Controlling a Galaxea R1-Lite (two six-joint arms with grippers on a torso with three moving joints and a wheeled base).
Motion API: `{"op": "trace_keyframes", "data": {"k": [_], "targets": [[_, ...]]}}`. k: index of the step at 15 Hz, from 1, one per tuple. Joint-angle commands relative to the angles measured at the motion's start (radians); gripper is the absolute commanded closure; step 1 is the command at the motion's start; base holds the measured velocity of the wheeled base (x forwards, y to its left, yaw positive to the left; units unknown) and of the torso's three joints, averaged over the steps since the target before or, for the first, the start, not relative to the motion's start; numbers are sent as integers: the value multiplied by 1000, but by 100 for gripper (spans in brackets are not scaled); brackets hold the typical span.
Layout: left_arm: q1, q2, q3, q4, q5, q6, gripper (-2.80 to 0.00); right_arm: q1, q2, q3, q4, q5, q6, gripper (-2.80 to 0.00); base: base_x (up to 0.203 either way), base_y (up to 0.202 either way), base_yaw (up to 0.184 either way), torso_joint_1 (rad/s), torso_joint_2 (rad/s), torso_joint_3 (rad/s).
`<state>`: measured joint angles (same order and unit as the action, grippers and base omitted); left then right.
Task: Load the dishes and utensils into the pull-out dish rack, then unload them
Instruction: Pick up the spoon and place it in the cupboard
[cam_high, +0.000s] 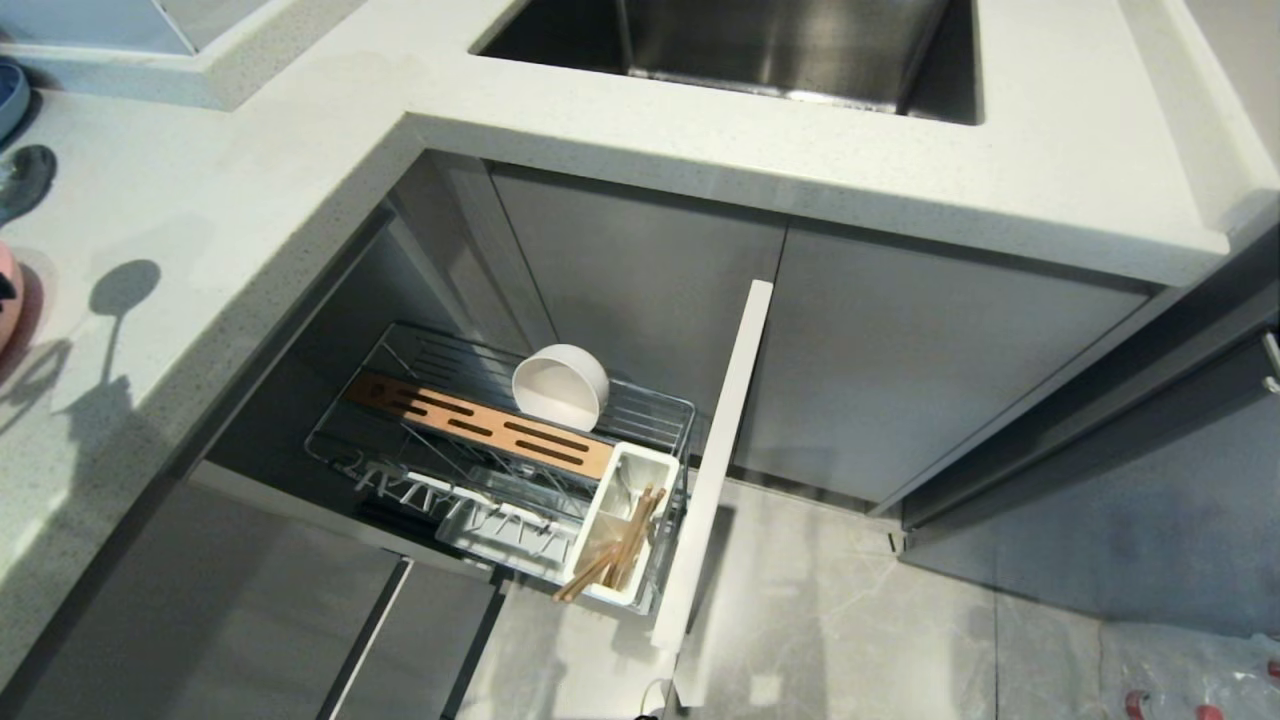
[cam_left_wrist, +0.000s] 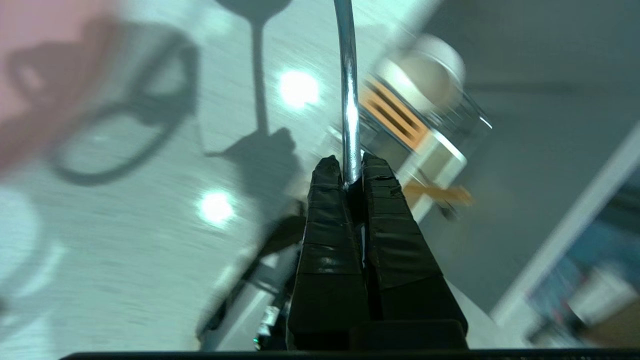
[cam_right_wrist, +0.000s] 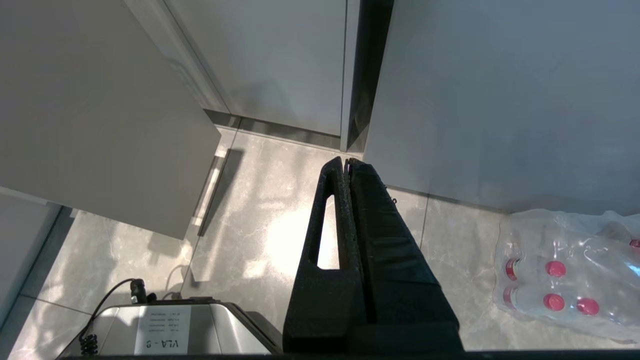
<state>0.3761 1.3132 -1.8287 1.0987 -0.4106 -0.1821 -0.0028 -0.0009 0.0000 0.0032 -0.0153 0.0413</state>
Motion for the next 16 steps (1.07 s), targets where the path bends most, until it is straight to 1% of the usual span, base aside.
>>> {"op": "trace_keyframes", "data": {"k": [1,4,9,10,12,14,16], "targets": [[-117,-85,48,5,-1,-19,0,0,1,2,0,0,0,0,0,0,0,0,0,0],[-306,-138,138,4,-5,-64,0,0,1,2,0,0,0,0,0,0,0,0,0,0],[-623,-140,266,18,-1,-70,0,0,1,2,0,0,0,0,0,0,0,0,0,0],[-667,-109,283,20,0,-69,0,0,1,2,0,0,0,0,0,0,0,0,0,0],[-720,-18,289,22,3,-68,0,0,1,2,0,0,0,0,0,0,0,0,0,0],[-770,94,269,27,13,-70,0,0,1,2,0,0,0,0,0,0,0,0,0,0],[-811,217,229,47,38,-76,0,0,1,2,0,0,0,0,0,0,0,0,0,0]]}}
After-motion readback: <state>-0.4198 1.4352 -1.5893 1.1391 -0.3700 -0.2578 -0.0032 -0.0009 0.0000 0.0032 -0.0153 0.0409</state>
